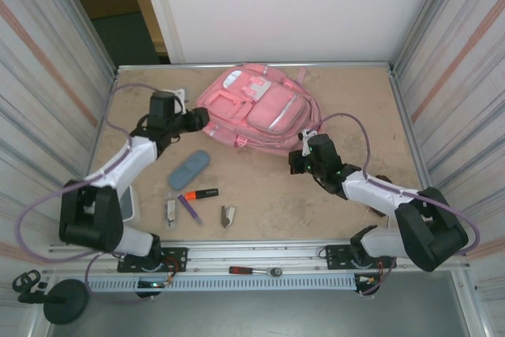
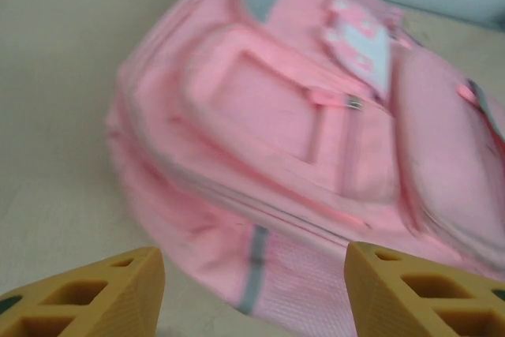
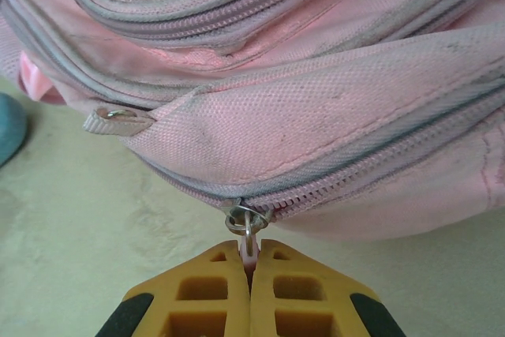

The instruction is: Pack books, pencil case, and school supplies into a backpack

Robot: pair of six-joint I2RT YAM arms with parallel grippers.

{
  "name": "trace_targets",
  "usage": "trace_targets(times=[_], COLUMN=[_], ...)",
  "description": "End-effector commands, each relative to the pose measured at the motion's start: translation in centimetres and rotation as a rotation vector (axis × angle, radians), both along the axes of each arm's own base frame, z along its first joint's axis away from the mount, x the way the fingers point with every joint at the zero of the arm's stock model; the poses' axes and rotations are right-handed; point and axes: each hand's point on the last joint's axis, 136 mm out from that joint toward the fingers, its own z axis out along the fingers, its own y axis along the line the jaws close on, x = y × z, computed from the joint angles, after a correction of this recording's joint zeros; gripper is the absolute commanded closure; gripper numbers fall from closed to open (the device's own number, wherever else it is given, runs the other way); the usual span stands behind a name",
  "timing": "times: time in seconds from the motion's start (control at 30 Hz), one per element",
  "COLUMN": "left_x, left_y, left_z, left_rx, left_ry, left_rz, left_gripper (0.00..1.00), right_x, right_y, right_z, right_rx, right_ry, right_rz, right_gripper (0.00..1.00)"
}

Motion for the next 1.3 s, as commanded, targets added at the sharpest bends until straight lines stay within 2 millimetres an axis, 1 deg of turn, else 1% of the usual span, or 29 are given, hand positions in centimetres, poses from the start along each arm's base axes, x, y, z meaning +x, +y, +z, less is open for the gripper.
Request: trace_targets(times=[0.0, 0.1, 0.13, 0.23, 0.4, 0.43, 0.5, 0.57, 0.63, 0.73, 0.87, 0.97, 1.03, 1.07, 1.13, 1.2, 1.27], left_x=[-1.8, -4.5, -5.4, -6.8, -7.7, -8.0, -7.5, -7.2, -6.5, -5.9, -6.0, -6.1, -6.1, -6.1, -6.2, -6.3, -6.3], left_y=[-3.1, -8.4, -10.2, -14.3, -19.2, -19.9, -21.0, -21.8, -22.5, -23.3, -23.8, -23.2, -22.8, -22.5, -21.8, -20.9, -19.9], left_z=[2.4, 2.9, 2.7, 1.5, -0.9, -1.5, -2.6, -3.5, -3.9, -4.1, -4.6, -5.3, -5.2, -5.0, -4.5, -3.8, -3.3], left_rx=[0.266, 0.376, 0.41, 0.481, 0.555, 0.561, 0.58, 0.592, 0.6, 0.602, 0.589, 0.591, 0.59, 0.589, 0.581, 0.556, 0.531], left_ry=[-0.28, -0.453, -0.493, -0.547, -0.56, -0.551, -0.541, -0.524, -0.518, -0.52, -0.52, -0.498, -0.494, -0.497, -0.509, -0.523, -0.526], left_rz=[-0.161, -0.401, -0.483, -0.66, -0.858, -0.894, -0.922, -0.948, -0.948, -0.957, -0.989, -1.003, -1.003, -0.999, -0.992, -0.979, -0.966], left_gripper=[0.38, 0.38, 0.38, 0.38, 0.38, 0.39, 0.4, 0.42, 0.45, 0.54, 0.73, 0.89, 0.98, 1.0, 1.0, 1.0, 1.0], right_x=[-0.3, -0.3, -0.3, -0.3, -0.5, -0.6, -0.9, -1.0, -1.3, -1.6, -1.8, -1.9, -1.8, -1.8, -1.6, -1.4, -1.2], right_y=[1.1, 1.4, 1.5, 1.6, 1.6, 1.6, 1.6, 1.7, 1.8, 1.8, 0.9, 0.0, -0.8, -1.3, -2.6, -4.3, -5.4], right_z=[3.1, 3.9, 4.2, 4.8, 5.6, 5.6, 5.9, 6.1, 6.3, 6.2, 6.0, 5.5, 5.0, 4.6, 3.9, 3.1, 2.9], right_rx=[0.086, 0.102, 0.106, 0.124, 0.143, 0.146, 0.153, 0.161, 0.17, 0.166, 0.142, 0.114, 0.087, 0.068, 0.022, -0.036, -0.072], right_ry=[0.018, 0.029, 0.029, 0.024, 0.011, 0.012, 0.005, 0.001, -0.003, -0.004, -0.005, 0.006, 0.019, 0.031, 0.052, 0.079, 0.095], right_rz=[0.062, 0.097, 0.105, 0.115, 0.124, 0.124, 0.131, 0.138, 0.147, 0.157, 0.136, 0.105, 0.079, 0.054, 0.0, -0.07, -0.113], right_gripper=[1.0, 1.0, 1.0, 1.0, 1.0, 1.0, 1.0, 1.0, 1.0, 1.0, 1.0, 1.0, 1.0, 1.0, 1.0, 1.0, 1.0])
